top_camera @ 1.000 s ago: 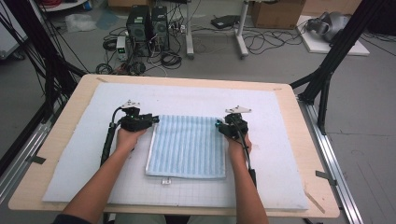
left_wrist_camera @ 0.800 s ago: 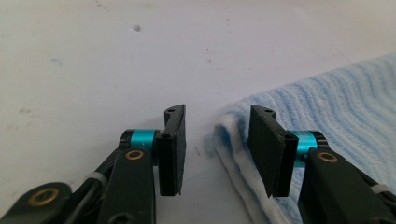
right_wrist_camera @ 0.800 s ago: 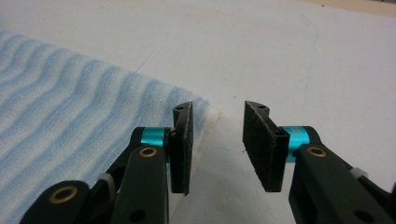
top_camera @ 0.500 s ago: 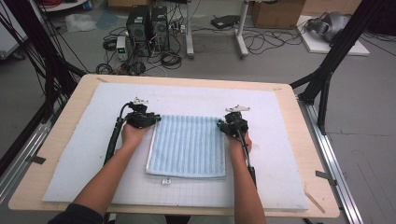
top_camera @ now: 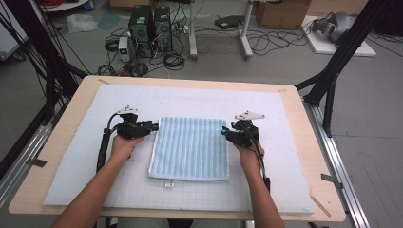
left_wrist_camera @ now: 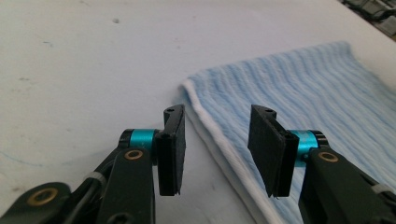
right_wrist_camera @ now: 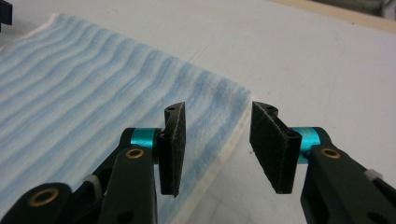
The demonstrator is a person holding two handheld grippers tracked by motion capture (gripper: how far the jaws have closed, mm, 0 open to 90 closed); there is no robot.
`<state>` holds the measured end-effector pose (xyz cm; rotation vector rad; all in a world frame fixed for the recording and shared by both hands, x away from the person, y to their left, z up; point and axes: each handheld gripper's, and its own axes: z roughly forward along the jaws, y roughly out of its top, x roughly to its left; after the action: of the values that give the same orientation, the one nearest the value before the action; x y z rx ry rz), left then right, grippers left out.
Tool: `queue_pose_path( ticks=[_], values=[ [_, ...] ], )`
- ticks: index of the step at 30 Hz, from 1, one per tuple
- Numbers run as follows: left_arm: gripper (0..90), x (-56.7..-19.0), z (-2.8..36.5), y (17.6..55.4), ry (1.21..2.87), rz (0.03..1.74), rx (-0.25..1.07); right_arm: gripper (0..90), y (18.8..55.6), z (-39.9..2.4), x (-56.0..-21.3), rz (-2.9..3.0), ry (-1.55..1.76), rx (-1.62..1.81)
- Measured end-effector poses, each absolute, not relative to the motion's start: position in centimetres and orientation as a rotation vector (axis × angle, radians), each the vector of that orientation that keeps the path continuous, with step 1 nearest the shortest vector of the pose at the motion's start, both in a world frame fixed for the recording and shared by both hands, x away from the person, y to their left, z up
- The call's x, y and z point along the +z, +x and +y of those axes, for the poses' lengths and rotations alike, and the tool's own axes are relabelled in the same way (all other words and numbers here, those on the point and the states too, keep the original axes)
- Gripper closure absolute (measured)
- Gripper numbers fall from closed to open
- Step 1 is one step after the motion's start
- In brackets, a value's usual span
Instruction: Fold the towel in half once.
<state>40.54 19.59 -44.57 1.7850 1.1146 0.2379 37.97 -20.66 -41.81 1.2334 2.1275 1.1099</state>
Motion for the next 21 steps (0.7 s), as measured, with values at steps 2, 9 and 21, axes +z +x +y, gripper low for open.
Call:
queue_pose_path(
  ticks=[2,9,21],
  values=[
    [56.7,-44.5,19.6,40.0,1.776,1.088,0.254,53.6,37.1,-21.0,-41.6,2.121,1.222,1.110],
    [44.9,-43.4,20.5,38.1,1.716,1.011,0.290,43.3,35.0,-22.6,-41.7,2.097,1.247,1.158],
    [16.4,-42.3,23.2,35.4,1.608,0.905,0.331,11.1,32.3,-24.6,-41.7,2.126,1.116,1.093]
  ],
)
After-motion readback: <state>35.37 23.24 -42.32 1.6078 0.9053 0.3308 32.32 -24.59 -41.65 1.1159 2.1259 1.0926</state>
